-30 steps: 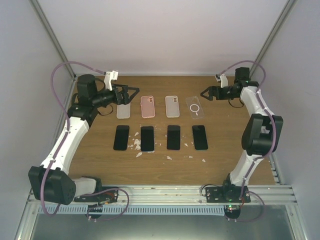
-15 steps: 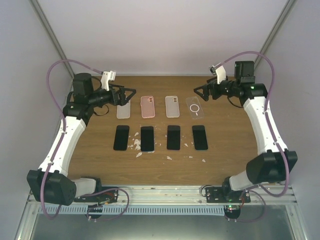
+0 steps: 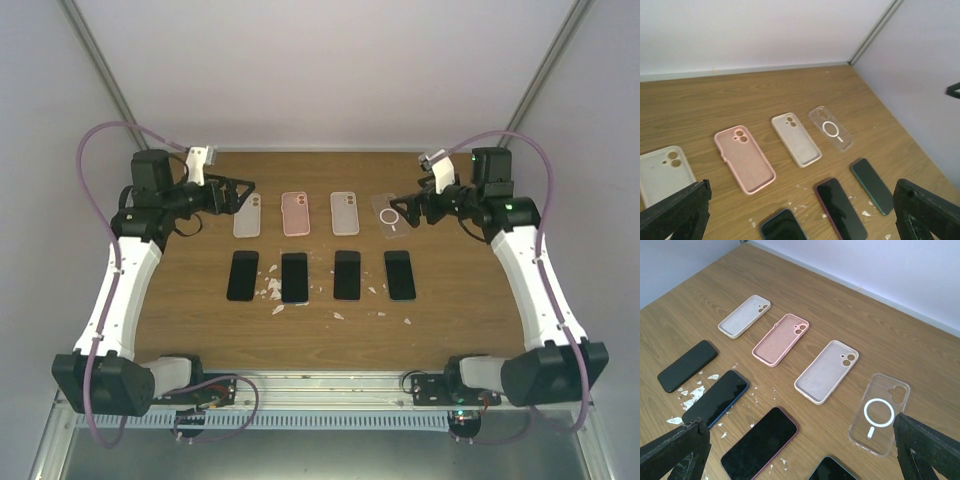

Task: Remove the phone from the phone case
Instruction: Reset both arms

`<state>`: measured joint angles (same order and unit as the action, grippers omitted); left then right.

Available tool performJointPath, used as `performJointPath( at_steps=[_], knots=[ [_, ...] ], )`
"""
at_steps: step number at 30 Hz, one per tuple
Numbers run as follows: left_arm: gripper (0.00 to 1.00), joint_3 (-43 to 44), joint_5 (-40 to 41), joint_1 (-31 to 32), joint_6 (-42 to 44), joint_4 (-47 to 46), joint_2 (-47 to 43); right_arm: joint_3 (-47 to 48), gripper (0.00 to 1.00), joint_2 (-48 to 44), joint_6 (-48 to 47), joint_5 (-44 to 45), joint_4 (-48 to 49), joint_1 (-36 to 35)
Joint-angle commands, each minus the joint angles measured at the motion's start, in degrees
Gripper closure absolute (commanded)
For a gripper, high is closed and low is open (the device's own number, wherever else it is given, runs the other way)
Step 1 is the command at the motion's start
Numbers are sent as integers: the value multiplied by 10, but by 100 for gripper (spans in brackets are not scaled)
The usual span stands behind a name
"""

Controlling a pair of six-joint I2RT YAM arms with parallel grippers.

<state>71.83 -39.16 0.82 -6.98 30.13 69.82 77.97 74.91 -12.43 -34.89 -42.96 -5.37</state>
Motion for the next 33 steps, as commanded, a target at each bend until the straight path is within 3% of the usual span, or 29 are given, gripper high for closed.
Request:
performJointPath(
  at_steps=[1,20,33],
  knots=[
    [1,14,63,-6,62,57,-29,-34,0,-55,-21,18,25,-1],
    [1,-112,190,-6,88,79,-129,-213,0,-192,-18,29,72,67],
    [1,-134,167,-57,71,67,-149,-217,0,-180,-4,2,74,81]
  ],
)
